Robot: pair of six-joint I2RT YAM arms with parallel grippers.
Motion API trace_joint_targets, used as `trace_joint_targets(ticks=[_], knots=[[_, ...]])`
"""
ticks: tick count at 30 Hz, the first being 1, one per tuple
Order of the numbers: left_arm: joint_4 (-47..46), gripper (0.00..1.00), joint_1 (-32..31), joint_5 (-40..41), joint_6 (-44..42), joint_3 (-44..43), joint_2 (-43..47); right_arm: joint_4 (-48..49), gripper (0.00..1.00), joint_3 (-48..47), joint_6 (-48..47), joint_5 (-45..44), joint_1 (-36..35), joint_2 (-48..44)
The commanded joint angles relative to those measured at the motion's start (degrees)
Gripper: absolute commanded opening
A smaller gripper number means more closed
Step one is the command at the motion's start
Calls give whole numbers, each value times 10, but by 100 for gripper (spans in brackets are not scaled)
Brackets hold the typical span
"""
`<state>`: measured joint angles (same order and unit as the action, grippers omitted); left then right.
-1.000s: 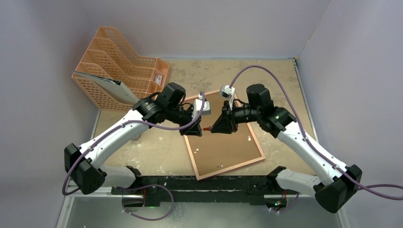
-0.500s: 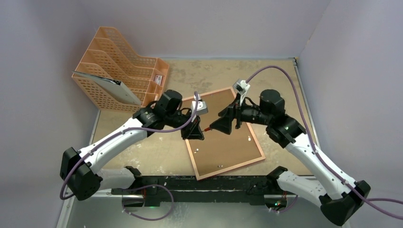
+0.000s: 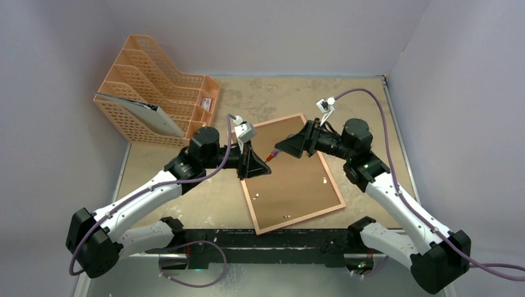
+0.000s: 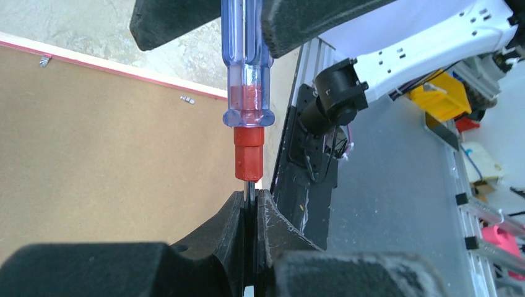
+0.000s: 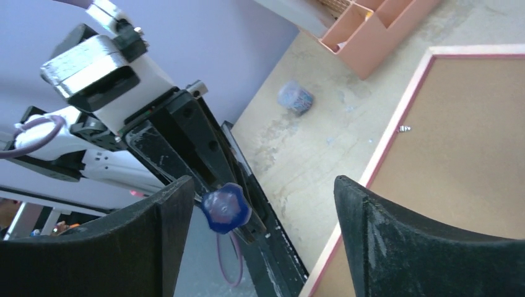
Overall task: Take the photo out of the frame
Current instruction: Adjust the screwdriver.
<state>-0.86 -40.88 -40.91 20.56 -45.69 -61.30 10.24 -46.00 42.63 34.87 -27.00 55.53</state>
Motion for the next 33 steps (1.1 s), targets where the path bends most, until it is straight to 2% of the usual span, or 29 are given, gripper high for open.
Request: trace_joint_targets(ticks=[1, 5, 6, 15, 18, 23, 24, 27, 29, 31, 33], knots=[[-81, 0, 3, 14, 44, 6, 0, 101, 79, 4, 43, 29, -2, -3], [-96, 0, 4, 18, 54, 12, -1, 157, 57, 26, 76, 48, -3, 7], [-99, 0, 4, 19, 56, 14, -1, 167, 55, 31, 81, 51, -3, 8], [-125, 0, 4, 3, 75, 29, -13, 197, 54, 30, 89, 55, -5, 22], [-129, 0, 3, 3, 78, 32, -16, 199, 38, 29, 90, 59, -5, 33], [-140, 0, 4, 23, 90, 37, -18, 179, 1, 26, 80, 49, -5, 41], [-134, 0, 3, 36, 92, 37, -19, 165, 0, 22, 74, 38, -5, 41], [-79, 32, 4, 94, 78, 31, -19, 100, 0, -7, 41, -13, -5, 47], [-37, 47, 6, 162, 74, 31, -11, 26, 0, -31, 26, -53, -5, 55], [2, 68, 10, 234, 71, 35, 8, -53, 0, -69, -8, -120, 2, 75], [53, 76, 15, 310, 75, 40, 24, -126, 0, -113, -44, -181, 6, 107]])
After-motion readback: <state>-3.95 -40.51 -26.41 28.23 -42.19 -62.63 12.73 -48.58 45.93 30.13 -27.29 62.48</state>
